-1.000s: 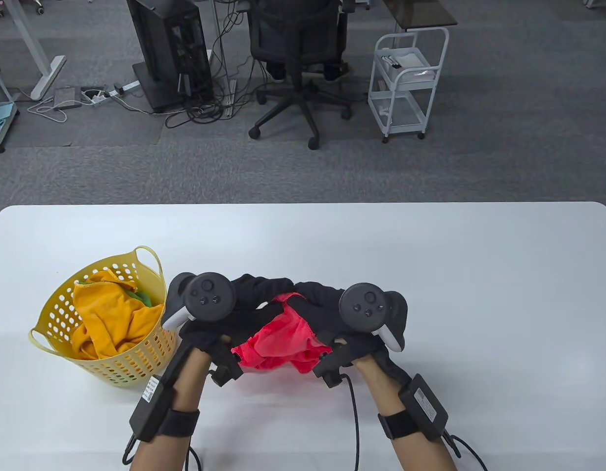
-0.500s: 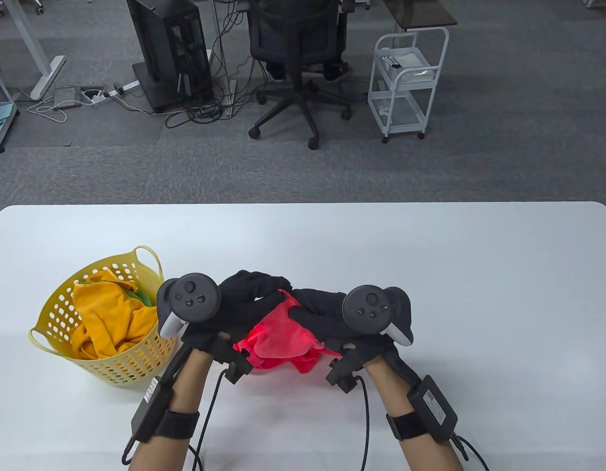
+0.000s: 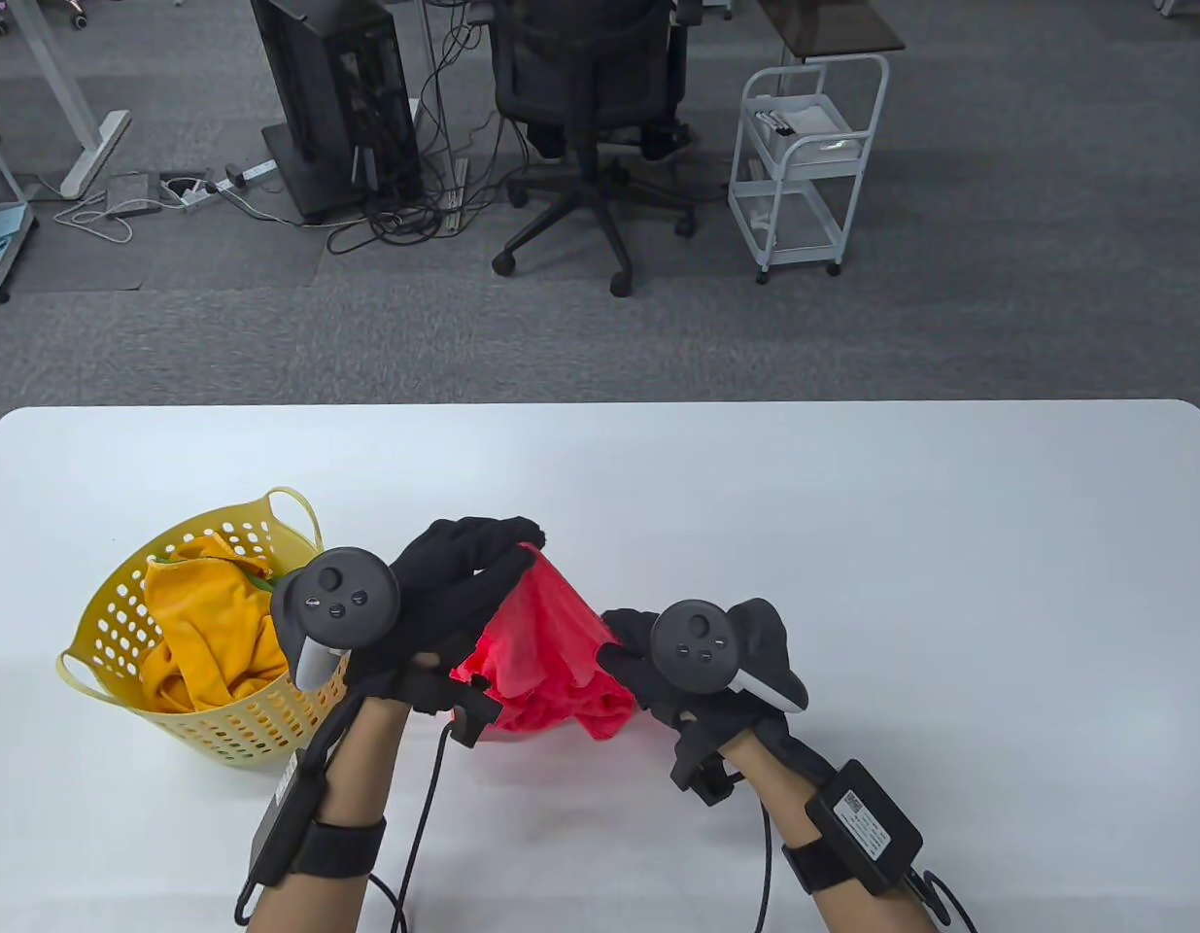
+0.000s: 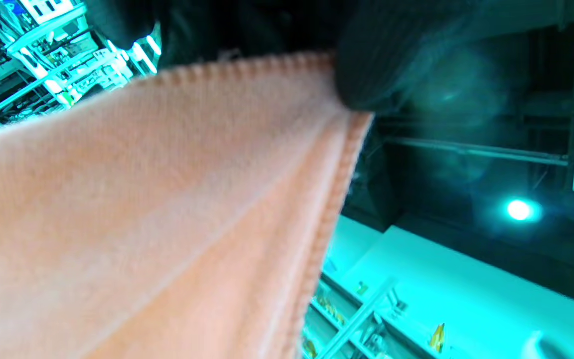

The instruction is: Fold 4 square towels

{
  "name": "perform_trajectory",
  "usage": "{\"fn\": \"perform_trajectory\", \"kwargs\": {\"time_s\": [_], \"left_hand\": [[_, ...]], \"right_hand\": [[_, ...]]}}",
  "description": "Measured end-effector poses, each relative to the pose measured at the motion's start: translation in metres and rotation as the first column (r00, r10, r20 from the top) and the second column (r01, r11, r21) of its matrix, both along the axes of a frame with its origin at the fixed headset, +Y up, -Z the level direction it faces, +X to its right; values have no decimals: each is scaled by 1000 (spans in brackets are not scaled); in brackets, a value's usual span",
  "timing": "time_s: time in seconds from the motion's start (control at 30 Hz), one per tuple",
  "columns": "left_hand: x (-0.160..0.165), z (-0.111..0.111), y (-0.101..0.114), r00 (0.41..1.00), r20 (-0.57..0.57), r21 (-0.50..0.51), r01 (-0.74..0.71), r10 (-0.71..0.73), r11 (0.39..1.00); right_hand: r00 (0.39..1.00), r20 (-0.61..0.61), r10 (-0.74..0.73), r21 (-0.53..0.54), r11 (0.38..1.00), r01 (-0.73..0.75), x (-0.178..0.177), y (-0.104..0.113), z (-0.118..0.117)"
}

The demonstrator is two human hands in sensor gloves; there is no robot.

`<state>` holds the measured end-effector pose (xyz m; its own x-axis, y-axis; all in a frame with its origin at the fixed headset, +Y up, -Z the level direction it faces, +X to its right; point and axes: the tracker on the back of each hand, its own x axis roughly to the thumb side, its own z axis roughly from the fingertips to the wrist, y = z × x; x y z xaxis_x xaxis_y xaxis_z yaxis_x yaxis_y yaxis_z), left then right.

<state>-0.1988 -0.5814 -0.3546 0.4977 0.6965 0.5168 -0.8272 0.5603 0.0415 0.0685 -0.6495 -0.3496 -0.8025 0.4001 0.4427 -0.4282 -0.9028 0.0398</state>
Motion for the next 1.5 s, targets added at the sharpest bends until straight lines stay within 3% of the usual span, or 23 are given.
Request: {"fn": "perform_trajectory", "kwargs": {"time_s": [0.6, 0.9, 1.1, 1.37, 1.5], "left_hand": [[-57, 8, 17, 972, -124, 48, -194, 199, 980], [-84, 9, 15, 952, -182, 16, -247, 245, 969], [-87, 8, 16, 956, -209, 5, -208, 205, 978], [-99, 19, 38, 962, -242, 14, -128, 127, 992], [-95, 20, 58, 956, -242, 1, -170, 165, 986]], "right_hand": [[977, 174, 127, -98, 989, -111, 75, -36, -4], [965, 255, 64, -145, 989, -28, 117, -30, 5], [949, 316, 9, -88, 996, 20, 139, 0, 15], [940, 296, -172, 78, 985, 156, 174, 97, 40], [916, 287, -280, 172, 956, 239, 189, 147, 46]]}}
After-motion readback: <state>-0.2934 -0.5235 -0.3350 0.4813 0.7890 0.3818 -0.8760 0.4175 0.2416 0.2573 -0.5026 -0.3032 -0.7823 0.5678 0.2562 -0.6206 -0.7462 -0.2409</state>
